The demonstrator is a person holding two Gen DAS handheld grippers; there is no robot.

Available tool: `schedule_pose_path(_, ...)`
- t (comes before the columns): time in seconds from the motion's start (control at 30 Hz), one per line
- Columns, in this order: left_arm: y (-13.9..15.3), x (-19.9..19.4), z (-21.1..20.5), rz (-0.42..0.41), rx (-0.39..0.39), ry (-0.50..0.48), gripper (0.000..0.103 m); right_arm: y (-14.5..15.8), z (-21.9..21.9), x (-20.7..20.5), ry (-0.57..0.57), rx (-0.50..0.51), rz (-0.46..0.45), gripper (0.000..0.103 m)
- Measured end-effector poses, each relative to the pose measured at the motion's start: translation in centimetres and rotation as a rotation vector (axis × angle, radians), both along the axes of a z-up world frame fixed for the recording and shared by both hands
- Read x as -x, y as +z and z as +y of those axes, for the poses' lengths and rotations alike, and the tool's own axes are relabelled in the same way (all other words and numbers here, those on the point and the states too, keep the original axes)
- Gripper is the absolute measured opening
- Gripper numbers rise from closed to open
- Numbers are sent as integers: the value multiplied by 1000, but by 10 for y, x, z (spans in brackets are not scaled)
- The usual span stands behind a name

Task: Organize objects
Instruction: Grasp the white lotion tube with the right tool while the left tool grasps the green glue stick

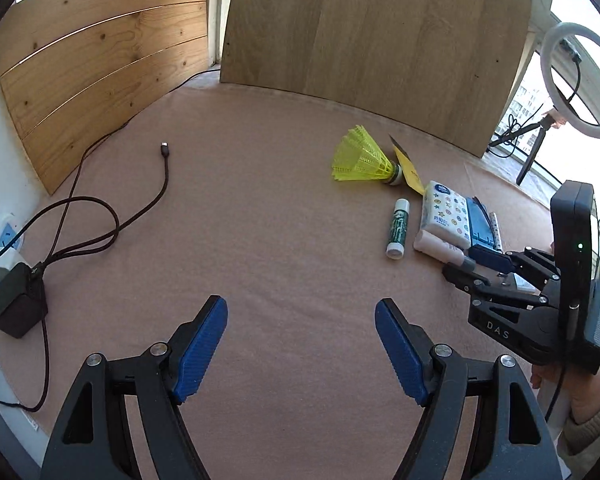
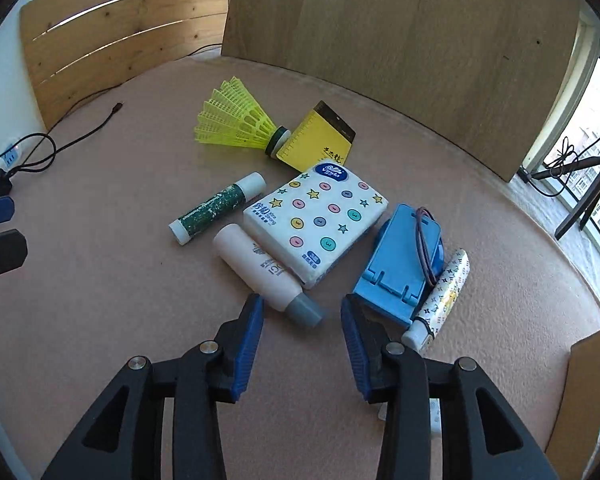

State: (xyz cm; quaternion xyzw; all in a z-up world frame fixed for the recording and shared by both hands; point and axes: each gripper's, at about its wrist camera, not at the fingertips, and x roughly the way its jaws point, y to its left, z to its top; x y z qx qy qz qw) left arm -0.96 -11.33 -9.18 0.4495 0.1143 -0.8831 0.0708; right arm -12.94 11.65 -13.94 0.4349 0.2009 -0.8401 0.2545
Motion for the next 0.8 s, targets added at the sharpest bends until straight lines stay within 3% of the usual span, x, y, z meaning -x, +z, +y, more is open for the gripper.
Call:
schedule_pose_path(0.1, -7, 6, -2, -3, -9, 10, 79, -1, -5, -2, 36, 26, -21, 35)
schedule_pose_path(0.17, -10, 14, -2, 3, -29, 7, 79, 0, -7, -4, 56, 55, -45, 20)
schedule_pose_path(0.23, -14, 26, 3, 13, -38, -8, 79, 0, -9, -11, 63, 56, -49, 16)
schedule_pose_path(0.57, -41, 99, 58, 27, -28, -148, 76, 1, 51, -76, -49, 78, -79, 16)
schedule_pose_path(0.63, -44, 108, 71, 29, -12, -181, 69, 2, 69, -90, -82, 82, -88, 16)
schedule_pose_path(0.67, -46, 111, 75, 28, -6, -192, 60, 2, 76, -98, -99, 88, -92, 16)
schedule_pose_path(0.7, -48, 115, 79, 21, -7, -205, 46, 2, 83, -104, -115, 94, -94, 16)
schedule_pose_path(0.8, -50, 121, 87, 11, 15, -220, 16, 2, 95, -114, -141, 105, -95, 16)
